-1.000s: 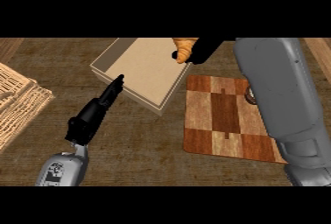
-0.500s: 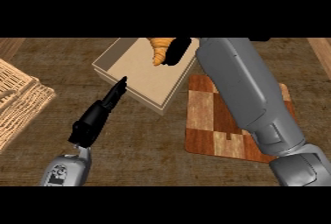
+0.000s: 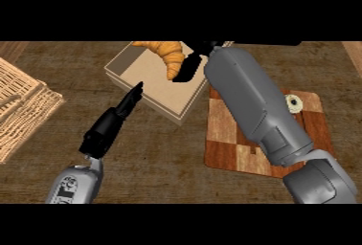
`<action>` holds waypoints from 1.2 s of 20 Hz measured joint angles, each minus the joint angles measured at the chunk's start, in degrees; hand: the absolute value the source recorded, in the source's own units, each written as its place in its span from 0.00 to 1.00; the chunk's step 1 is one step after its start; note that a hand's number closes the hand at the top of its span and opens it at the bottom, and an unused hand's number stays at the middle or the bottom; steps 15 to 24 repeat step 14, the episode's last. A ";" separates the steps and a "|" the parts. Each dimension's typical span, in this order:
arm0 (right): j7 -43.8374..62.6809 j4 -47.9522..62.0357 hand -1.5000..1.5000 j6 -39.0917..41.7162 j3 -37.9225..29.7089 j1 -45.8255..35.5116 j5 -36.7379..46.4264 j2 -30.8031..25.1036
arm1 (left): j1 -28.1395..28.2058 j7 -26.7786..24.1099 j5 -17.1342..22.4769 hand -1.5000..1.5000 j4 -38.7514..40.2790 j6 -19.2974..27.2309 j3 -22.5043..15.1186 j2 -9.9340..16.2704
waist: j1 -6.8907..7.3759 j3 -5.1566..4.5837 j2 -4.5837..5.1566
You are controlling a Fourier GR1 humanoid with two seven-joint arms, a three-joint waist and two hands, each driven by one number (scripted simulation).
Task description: Pick the croissant from the cutting board and place it in the cardboard box
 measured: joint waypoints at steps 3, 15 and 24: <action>-1.53 3.86 0.00 -0.09 -1.11 -0.62 -1.17 0.33 | 0.45 -0.48 -0.25 0.50 0.21 0.17 -0.16 -0.16 | 0.23 0.01 0.06; -6.94 7.52 0.00 4.67 -17.75 -1.40 -18.04 -2.34 | -1.31 0.83 -0.47 0.50 0.42 0.51 -0.25 -0.86 | 0.47 0.09 0.37; -6.94 7.52 0.00 4.67 -17.75 -1.40 -18.04 -2.34 | -1.31 0.83 -0.47 0.50 0.42 0.51 -0.25 -0.86 | 0.47 0.09 0.37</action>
